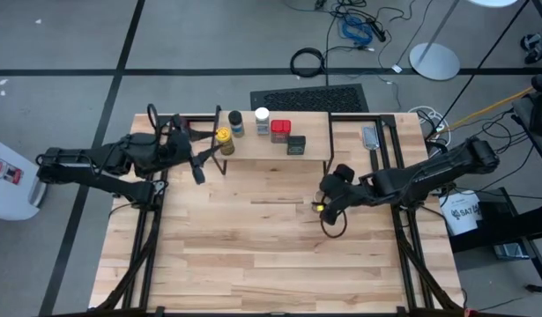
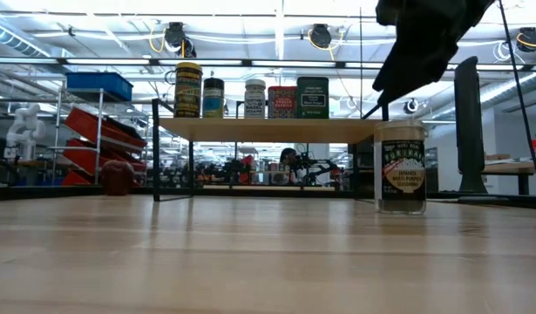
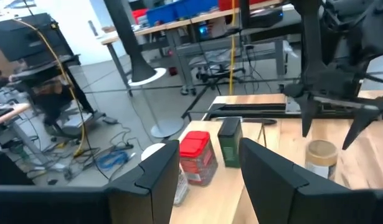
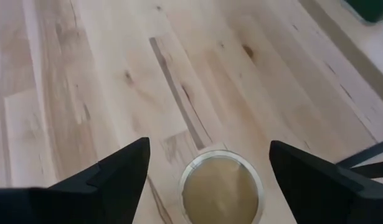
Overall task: Shelf spices
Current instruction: Remove the yellow seasoning bottle from the shelf
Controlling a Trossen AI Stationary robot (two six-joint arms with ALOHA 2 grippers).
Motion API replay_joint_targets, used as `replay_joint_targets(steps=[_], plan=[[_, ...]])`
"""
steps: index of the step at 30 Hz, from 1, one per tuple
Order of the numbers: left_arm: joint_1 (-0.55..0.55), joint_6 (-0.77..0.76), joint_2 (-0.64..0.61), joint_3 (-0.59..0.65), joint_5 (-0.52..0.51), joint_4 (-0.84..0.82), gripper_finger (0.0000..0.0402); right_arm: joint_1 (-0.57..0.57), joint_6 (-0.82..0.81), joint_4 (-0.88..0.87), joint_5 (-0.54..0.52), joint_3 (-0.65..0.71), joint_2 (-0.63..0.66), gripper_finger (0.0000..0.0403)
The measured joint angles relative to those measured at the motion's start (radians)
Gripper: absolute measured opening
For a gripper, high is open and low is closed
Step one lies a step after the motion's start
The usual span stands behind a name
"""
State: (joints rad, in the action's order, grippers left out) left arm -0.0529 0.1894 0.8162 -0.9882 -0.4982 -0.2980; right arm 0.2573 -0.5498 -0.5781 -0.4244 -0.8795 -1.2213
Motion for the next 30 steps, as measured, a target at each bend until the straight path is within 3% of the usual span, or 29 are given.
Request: replay_joint_targets(steps=[4, 10, 22, 25, 28, 30], plan=[[0.027, -0.001, 0.0, -0.001, 0.019, -0.042, 0.0176, 0.0, 0.019, 0.004, -0.017, 0.0, 0.006, 0.0318], [0.077, -0.095, 0.014, -0.065, 0.065, -0.234, 0.0176, 0.0, 0.035, 0.006, -0.022, 0.0, 0.006, 0.0318], [0.086, -0.078, 0.037, -0.066, 0.131, -0.259, 0.0177, 0.0, 0.043, 0.007, -0.021, 0.0, 0.006, 0.0318], [0.142, -0.048, 0.068, -0.087, 0.181, -0.326, 0.0201, 0.0, 0.052, 0.026, -0.021, 0.0, 0.006, 0.0318], [0.209, -0.045, 0.103, -0.132, 0.279, -0.372, 0.0256, 0.0, 0.064, 0.047, -0.021, 0.0, 0.006, 0.0318], [0.253, -0.024, 0.126, -0.156, 0.287, -0.374, 0.0301, 0.0, 0.072, 0.06, -0.021, 0.0, 0.006, 0.0318]])
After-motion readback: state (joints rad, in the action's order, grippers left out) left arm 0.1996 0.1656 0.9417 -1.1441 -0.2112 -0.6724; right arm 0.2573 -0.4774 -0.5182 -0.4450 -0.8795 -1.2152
